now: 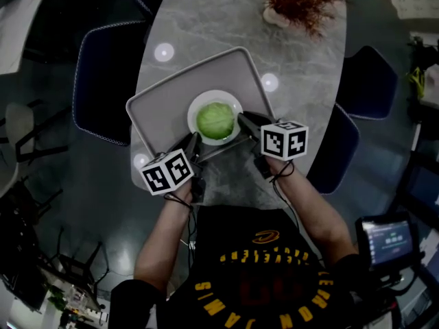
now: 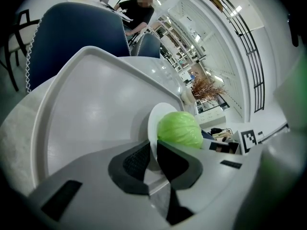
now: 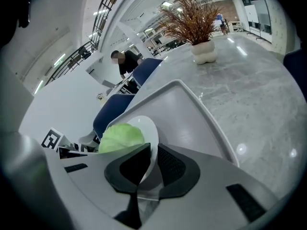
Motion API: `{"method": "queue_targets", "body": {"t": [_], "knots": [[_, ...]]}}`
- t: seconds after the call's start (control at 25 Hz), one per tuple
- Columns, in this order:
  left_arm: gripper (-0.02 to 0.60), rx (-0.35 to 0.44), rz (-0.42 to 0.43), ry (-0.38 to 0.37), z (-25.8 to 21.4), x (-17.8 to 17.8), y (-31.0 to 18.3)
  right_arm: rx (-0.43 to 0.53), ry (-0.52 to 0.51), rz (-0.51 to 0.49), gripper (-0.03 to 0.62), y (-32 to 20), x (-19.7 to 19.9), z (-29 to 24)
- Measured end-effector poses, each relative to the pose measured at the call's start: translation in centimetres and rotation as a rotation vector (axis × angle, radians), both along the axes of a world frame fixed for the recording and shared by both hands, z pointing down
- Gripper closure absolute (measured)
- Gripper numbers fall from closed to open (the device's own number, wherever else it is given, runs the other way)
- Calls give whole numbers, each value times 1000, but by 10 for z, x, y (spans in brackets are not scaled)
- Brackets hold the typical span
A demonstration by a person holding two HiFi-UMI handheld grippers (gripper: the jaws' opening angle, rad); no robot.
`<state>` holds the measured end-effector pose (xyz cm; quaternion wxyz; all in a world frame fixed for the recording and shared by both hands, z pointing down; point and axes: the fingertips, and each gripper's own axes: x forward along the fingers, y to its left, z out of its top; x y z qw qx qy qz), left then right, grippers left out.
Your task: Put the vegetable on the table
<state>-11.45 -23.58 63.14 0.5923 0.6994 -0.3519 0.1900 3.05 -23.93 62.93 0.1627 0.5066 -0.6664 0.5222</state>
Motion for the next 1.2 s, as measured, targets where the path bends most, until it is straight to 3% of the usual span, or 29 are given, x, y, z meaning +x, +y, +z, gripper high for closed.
{"method": "queue_targets", "body": {"t": [0.64, 1.2], "knots": [[535, 22, 81, -4, -11, 22, 27, 29, -42, 77, 540, 34, 20, -12], [535, 60, 88, -32, -40, 34, 97, 58, -65, 62, 540, 103, 33, -32]]}}
